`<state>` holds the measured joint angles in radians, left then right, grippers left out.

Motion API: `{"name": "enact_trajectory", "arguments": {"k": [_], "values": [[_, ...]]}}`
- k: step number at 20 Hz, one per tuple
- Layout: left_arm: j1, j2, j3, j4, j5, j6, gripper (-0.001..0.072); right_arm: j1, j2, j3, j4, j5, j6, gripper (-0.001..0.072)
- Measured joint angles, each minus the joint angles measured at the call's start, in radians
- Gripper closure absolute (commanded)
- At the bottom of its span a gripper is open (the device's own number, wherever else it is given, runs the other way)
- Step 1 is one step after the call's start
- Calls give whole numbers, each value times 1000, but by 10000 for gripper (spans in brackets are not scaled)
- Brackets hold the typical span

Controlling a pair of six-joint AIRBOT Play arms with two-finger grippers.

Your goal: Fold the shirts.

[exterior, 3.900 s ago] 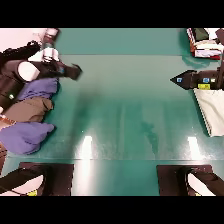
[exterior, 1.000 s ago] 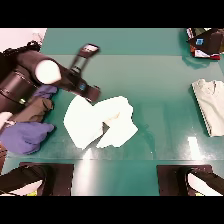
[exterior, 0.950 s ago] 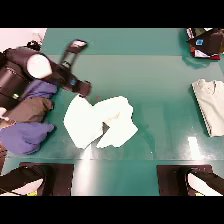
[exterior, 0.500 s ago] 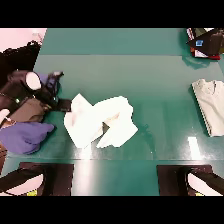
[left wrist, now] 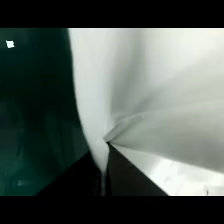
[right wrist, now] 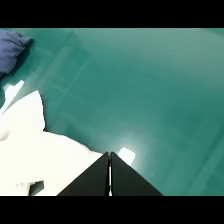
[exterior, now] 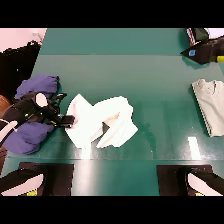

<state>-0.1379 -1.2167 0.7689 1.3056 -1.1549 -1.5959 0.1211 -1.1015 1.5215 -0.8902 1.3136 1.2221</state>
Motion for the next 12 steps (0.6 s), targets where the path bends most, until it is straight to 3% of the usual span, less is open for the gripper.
{"name": "enact_trajectory", "arguments": {"k": [3, 4, 5, 6, 12], "values": [[1, 0, 45, -1, 6, 0, 681, 0, 0, -109, 0, 5, 0, 693], [1, 1, 77, -2, 3, 0, 681, 0, 0, -161, -1, 7, 0, 634], [1, 2, 112, -3, 3, 0, 681, 0, 0, -215, 0, 6, 1, 421], [1, 2, 152, -4, 1, 0, 681, 0, -2, -279, 0, 1, 1, 302], [1, 2, 322, -24, 7, -1, 681, 36, -127, -582, 107, -89, -14, 306]]}}
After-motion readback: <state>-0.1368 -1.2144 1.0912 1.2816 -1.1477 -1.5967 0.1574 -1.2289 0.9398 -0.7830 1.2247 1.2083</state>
